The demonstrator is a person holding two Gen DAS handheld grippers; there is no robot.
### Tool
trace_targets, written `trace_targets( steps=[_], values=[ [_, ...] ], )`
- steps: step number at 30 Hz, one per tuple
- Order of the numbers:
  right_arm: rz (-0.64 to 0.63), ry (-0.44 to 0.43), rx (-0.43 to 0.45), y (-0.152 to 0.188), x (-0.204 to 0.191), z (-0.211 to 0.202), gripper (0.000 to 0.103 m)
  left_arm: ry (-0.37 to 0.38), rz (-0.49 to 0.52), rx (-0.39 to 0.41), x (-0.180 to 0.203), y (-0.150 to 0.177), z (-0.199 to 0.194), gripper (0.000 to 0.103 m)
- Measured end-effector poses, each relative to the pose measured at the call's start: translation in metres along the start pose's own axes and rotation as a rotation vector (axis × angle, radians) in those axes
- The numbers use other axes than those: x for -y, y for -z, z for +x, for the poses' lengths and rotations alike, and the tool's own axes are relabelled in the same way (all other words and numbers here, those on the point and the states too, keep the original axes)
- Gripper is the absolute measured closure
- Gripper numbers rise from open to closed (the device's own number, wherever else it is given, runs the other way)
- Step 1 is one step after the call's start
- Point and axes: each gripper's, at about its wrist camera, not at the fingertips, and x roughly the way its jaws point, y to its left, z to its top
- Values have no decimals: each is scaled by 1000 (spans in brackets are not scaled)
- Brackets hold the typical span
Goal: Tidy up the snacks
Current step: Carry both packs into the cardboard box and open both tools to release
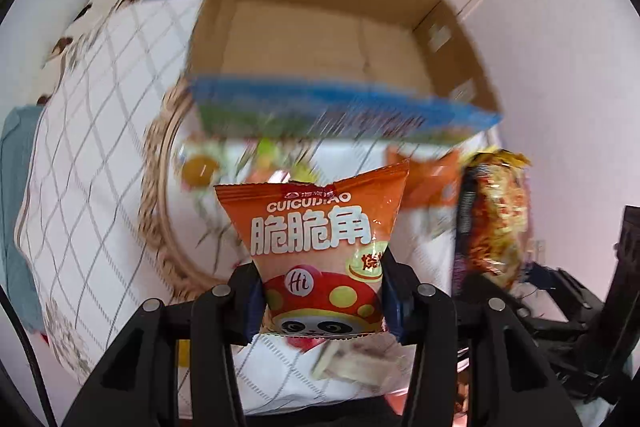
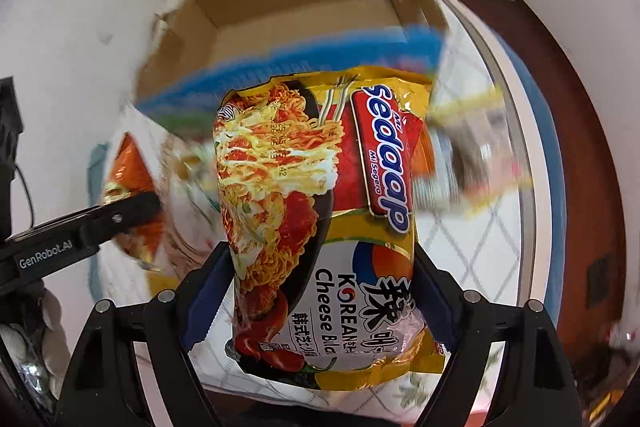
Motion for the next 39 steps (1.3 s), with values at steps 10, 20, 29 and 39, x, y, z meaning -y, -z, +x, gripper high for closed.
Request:
trace_targets(
  steps=[10,20,29,39],
  values=[
    [-70,-35,37,-146,13,29,16,-42,36,-6,22,-156,30,58],
    [-94,19,-95,-228,29,141,16,-88,-28,-125,-6,-253,129,58],
    [-46,38,-197,-255,44,213,15,-114,-55,-230,-18,-280,181,58],
    [-53,82,-193,-268,44,202,1,-106,-43,-167,-13,-278,165,14]
  ],
)
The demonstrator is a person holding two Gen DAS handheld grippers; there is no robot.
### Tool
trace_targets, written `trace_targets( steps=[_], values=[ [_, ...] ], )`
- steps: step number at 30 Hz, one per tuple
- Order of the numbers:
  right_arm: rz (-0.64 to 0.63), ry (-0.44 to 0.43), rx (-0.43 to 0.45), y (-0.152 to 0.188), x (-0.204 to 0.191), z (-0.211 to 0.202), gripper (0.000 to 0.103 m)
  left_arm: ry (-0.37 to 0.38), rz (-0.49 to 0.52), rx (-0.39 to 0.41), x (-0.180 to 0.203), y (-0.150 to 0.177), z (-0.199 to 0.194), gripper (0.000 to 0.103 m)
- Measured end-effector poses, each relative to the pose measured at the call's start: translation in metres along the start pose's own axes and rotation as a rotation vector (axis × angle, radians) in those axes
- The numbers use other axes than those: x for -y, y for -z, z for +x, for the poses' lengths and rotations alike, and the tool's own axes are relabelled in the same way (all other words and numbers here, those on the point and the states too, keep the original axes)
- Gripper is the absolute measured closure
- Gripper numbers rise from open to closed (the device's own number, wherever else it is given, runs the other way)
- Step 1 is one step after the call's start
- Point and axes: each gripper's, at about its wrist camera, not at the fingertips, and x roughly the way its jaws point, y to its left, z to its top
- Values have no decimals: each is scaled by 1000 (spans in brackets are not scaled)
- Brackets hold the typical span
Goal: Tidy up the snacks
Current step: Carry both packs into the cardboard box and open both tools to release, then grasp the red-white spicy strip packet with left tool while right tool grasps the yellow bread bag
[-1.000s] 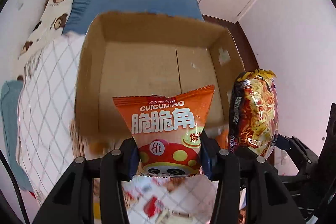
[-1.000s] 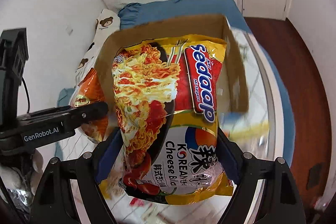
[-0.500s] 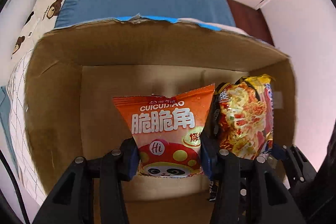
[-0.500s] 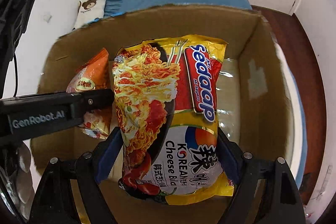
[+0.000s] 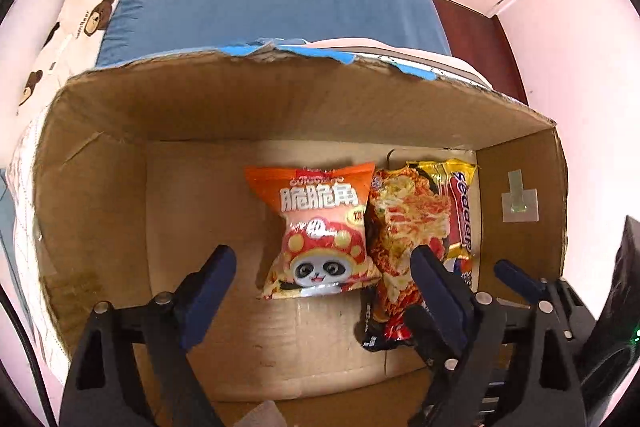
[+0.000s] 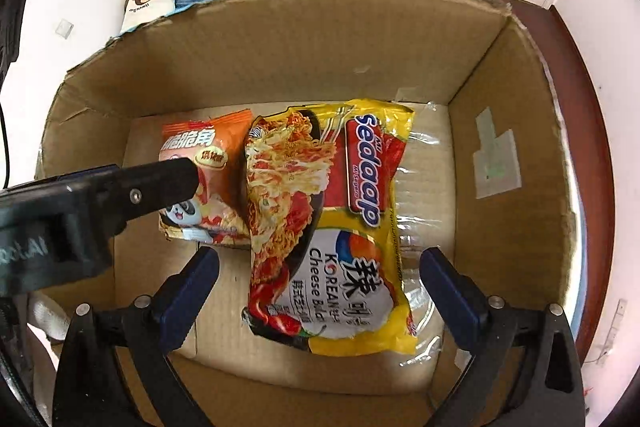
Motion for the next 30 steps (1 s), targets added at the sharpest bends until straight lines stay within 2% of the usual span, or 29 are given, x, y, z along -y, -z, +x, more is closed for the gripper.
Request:
trace_targets(
  steps=[3,7,15,23,30],
  values=[
    [8,11,18,9,-4,-21,1,8,-23,44,-4,12,-10,14],
    [13,30,58,29,1,-37,1,-44,-28,130,-8,35,-27,14],
    [1,66,199,71,-4,-86,1,-103,3,297,-7,85,-77,14],
    [-18,79,346,117,-18,-154,1,-104,55,442,7,144,-127,14],
    [-13,75,423,159,-24,-187,1,-100,60,530,13,189,-155,14]
  ],
)
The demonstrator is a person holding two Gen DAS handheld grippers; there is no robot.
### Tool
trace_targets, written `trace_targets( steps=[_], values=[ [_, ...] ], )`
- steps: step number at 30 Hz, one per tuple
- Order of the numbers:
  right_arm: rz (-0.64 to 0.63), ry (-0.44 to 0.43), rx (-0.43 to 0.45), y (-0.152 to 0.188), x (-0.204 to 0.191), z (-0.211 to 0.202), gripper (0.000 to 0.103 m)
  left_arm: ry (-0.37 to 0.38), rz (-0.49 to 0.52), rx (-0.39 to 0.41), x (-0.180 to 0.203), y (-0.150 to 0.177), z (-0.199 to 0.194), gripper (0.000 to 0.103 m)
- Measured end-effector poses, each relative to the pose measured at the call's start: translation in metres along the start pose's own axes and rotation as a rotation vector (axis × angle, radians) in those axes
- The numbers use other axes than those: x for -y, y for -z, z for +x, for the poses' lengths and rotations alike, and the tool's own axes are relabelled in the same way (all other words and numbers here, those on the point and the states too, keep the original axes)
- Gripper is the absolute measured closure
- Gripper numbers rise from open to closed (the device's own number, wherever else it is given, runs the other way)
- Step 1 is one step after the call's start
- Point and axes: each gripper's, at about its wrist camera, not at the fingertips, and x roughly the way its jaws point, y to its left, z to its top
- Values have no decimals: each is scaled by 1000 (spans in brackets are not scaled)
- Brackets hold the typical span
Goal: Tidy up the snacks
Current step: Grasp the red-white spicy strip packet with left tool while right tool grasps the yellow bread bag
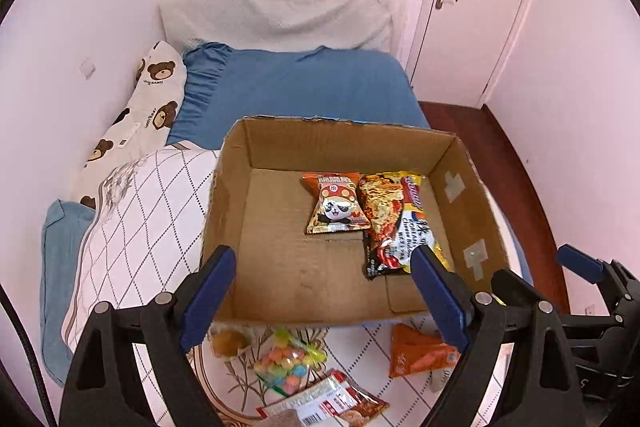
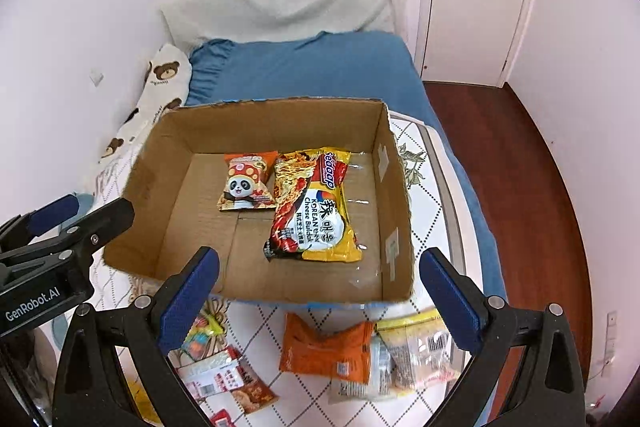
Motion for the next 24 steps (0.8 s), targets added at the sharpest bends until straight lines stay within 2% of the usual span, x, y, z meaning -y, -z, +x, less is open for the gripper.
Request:
trace_targets(
  steps=[6,12,15,17,18,19,20,21,24],
  values=[
    [16,-48,33,13,1,-35,1,20,-23,31,0,18,-32,14],
    [41,-111,-29,37,11,-25,1,5,-66,4,-6,41,-41,14],
    [111,-179,-114,63,24,1,1,-26,-71,-60,-10,65,-27,14],
    [143,-220,-178,84,30,20,2,-50,-57,-136,-13,89,-7,14],
    [155,-242,-206,96,33,30,5,-59,-43,-182,-15,100,5,14],
    [166,-256,-231,106,35,38,19,-62,-30,-214,-15,108,14,14],
    [171,-259,-260,115,37,47,32,-72,4,-267,-14,121,31,14],
    [180,-255,-287,125,40,57,33,-81,32,-295,-12,129,40,14],
    [237,-232,-324,144,57,72,33,-102,210,-432,3,161,87,14]
  ],
)
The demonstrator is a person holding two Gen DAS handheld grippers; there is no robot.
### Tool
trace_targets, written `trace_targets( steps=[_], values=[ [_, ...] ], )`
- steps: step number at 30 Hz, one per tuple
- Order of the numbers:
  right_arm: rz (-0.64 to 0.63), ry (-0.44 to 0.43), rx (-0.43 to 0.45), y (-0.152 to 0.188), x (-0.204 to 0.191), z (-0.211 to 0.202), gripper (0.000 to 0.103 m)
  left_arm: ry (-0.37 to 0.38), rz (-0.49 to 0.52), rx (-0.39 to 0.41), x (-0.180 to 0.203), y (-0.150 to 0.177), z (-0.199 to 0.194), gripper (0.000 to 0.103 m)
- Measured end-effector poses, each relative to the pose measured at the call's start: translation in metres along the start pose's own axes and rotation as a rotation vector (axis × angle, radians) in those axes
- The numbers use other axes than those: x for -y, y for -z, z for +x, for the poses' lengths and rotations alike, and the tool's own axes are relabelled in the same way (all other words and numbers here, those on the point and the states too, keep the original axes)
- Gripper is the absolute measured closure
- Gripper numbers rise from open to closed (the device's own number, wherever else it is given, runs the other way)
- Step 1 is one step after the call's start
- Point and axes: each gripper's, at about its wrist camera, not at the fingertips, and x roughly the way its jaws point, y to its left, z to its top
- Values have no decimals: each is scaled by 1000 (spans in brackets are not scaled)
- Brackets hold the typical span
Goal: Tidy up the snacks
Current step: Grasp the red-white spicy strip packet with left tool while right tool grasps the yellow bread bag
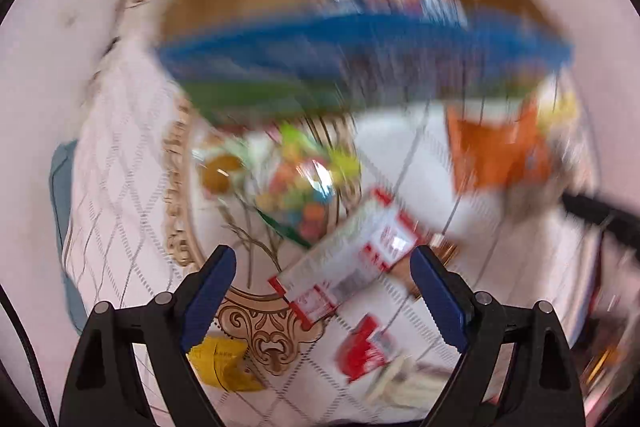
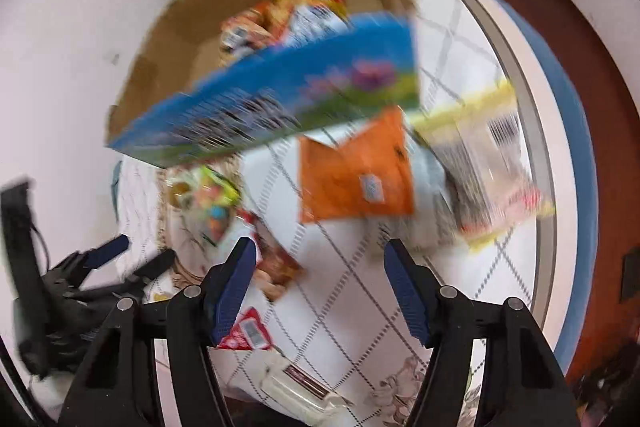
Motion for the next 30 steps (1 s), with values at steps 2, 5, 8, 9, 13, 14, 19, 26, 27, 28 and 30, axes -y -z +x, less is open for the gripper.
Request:
trace_targets(
  steps=[2,5,8,9,13,14,19,26,27,28,30],
  values=[
    [71,15,4,2,20,3,33,-22,102,-60,12,3,26,14],
    [145,48,23,-2,45,2,33,-29,243,-141,26,4,59,14],
    [241,68,27,-6,71,4,33,-25,272,-179,28,1,81,19],
    [258,65,30,-7,76,4,33,-13,252,-178,26,0,83,25],
    [153,138,78,-14,62,1,33,63,81,-180,10,-4,83,44],
    [130,170,94,-17,59,1,33,83,21,-189,5,-4,82,44],
    [24,305,50,-49,63,21,32,164,-283,-223,-28,2,87,44],
    [14,301,8,-72,83,35,24,270,-306,-256,-30,11,100,42],
    [10,295,21,-72,83,28,24,273,-292,-254,-27,13,102,42],
    [0,296,31,-73,82,23,24,276,-277,-254,-24,12,99,42],
    [-29,299,33,-73,78,15,24,284,-265,-248,-23,16,94,42]
  ],
)
